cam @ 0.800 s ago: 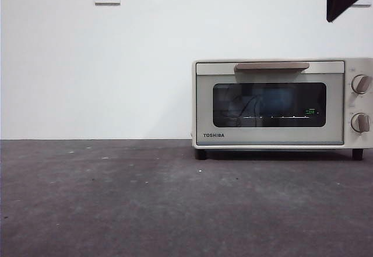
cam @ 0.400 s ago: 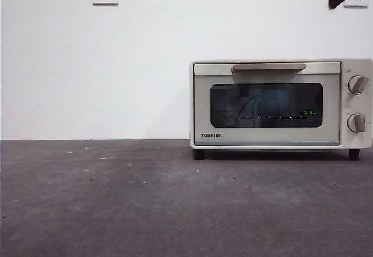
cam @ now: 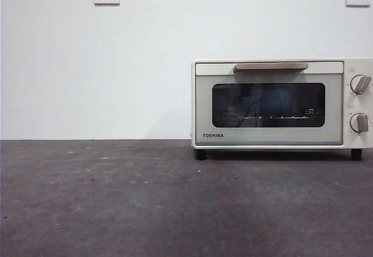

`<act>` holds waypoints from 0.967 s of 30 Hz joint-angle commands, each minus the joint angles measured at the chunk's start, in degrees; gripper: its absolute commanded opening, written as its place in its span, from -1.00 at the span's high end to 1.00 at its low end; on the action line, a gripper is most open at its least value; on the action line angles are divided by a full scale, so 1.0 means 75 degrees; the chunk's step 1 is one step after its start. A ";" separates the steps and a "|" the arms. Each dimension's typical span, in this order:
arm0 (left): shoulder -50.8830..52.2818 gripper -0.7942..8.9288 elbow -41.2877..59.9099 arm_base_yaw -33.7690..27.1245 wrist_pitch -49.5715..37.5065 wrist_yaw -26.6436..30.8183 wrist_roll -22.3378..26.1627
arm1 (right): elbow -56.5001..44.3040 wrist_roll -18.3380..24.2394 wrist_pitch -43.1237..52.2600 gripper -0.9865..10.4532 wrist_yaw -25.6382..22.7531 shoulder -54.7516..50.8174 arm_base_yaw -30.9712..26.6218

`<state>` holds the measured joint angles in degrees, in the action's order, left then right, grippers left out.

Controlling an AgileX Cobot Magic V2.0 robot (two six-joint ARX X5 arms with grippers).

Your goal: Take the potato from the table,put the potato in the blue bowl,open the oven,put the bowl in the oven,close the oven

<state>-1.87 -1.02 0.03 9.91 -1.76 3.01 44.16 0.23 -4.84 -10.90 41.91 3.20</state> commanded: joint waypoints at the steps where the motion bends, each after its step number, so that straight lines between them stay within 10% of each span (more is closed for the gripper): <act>1: -0.0003 0.85 0.0076 -0.0035 -0.0047 -0.0020 -0.0035 | -0.1445 -0.0023 -0.0099 0.83 -0.0466 -0.1174 -0.0160; 9: -0.0003 0.84 0.0076 -0.0035 -0.0047 -0.0023 -0.0035 | -0.4083 -0.0160 -0.0755 0.83 -0.0796 -0.3981 -0.0382; 15: -0.0003 0.84 0.0076 -0.0035 -0.0047 -0.0023 -0.0035 | -0.5365 -0.0146 -0.0335 0.83 0.0356 -0.5030 -0.0670; 29: -0.0006 0.85 0.0073 -0.0032 -0.0047 -0.0023 -0.0035 | -0.5782 -0.0184 -0.0592 0.83 0.0720 -0.5531 -0.0836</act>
<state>-1.87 -1.02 0.03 9.87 -1.74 2.98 1.45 -0.71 -9.02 -5.65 0.51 -3.05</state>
